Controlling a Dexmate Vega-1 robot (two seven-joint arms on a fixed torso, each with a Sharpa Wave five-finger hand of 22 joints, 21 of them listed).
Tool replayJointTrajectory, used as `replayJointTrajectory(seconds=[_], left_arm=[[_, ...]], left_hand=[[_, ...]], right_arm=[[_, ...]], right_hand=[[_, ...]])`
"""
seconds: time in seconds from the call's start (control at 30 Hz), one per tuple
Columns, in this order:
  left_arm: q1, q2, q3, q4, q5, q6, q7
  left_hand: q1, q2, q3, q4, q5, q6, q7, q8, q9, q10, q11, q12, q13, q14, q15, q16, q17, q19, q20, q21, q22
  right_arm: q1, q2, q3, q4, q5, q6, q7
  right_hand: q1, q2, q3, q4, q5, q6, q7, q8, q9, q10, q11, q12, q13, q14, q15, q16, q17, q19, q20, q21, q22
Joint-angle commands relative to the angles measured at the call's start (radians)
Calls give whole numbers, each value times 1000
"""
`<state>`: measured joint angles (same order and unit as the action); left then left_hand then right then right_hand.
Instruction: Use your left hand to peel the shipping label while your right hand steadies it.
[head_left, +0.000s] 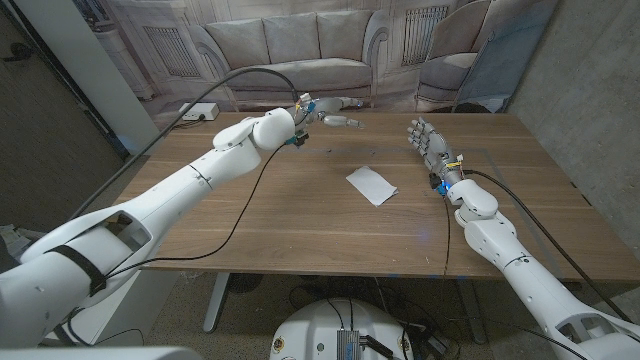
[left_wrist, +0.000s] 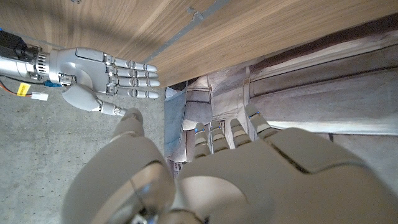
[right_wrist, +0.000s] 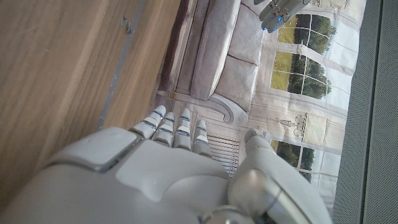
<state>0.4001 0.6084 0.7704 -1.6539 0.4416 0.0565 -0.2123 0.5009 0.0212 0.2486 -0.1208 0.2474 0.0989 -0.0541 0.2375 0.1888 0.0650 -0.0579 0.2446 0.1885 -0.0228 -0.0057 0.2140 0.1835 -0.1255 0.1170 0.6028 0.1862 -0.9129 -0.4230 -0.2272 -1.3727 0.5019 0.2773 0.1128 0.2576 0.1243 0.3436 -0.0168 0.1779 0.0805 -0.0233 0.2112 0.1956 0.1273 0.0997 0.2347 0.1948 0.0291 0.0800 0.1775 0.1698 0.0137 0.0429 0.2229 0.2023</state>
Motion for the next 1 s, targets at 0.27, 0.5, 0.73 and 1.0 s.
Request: replayJointTrajectory(seconds=[0.27, 0.5, 0.73, 1.0], left_arm=[[-42, -7, 69, -23, 214, 21, -26], [-68, -24, 85, -11, 227, 9, -88], [-109, -42, 127, -6, 292, 33, -178], [-113, -54, 142, -11, 343, 32, -178]], left_hand=[[101, -24, 10, -45, 17, 59, 22, 16, 4, 44, -8, 6, 4, 34, -1, 4, 1, 38, 5, 4, 2], [181, -48, 16, -61, 32, 52, 34, 9, 7, 38, -16, -4, 5, 38, 5, -1, 1, 69, -3, 5, 0], [311, -53, 37, -60, 44, 117, 17, 28, 13, 49, -39, -11, 8, 52, -23, -4, 2, 93, -30, -1, 1], [381, -64, 43, -55, 34, 122, -3, 25, 18, 38, -76, -21, 9, 39, -53, -14, 2, 63, -19, -22, 2]], right_arm=[[-4, 0, 3, 2, 6, 7, 4], [-6, 5, 4, 10, 11, 15, 9], [-7, 9, 6, 17, 15, 24, 16], [-6, 13, 6, 25, 19, 28, 22]], right_hand=[[11, 4, -1, -6, -2, 31, 5, 11, -1, 16, 4, 4, 1, 4, 3, 7, 5, 0, -2, 6, 5], [11, 4, -1, -7, -2, 42, 8, 13, -1, 17, 4, 5, 1, 7, 3, 8, 5, 0, -2, 6, 5], [11, 4, -2, -8, -3, 47, 7, 14, -1, 22, 6, 6, 1, 9, 3, 8, 5, 2, -3, 7, 5], [10, 4, -3, -8, -3, 50, 8, 13, -1, 25, 6, 7, 1, 11, 3, 9, 6, 2, -3, 7, 5]])
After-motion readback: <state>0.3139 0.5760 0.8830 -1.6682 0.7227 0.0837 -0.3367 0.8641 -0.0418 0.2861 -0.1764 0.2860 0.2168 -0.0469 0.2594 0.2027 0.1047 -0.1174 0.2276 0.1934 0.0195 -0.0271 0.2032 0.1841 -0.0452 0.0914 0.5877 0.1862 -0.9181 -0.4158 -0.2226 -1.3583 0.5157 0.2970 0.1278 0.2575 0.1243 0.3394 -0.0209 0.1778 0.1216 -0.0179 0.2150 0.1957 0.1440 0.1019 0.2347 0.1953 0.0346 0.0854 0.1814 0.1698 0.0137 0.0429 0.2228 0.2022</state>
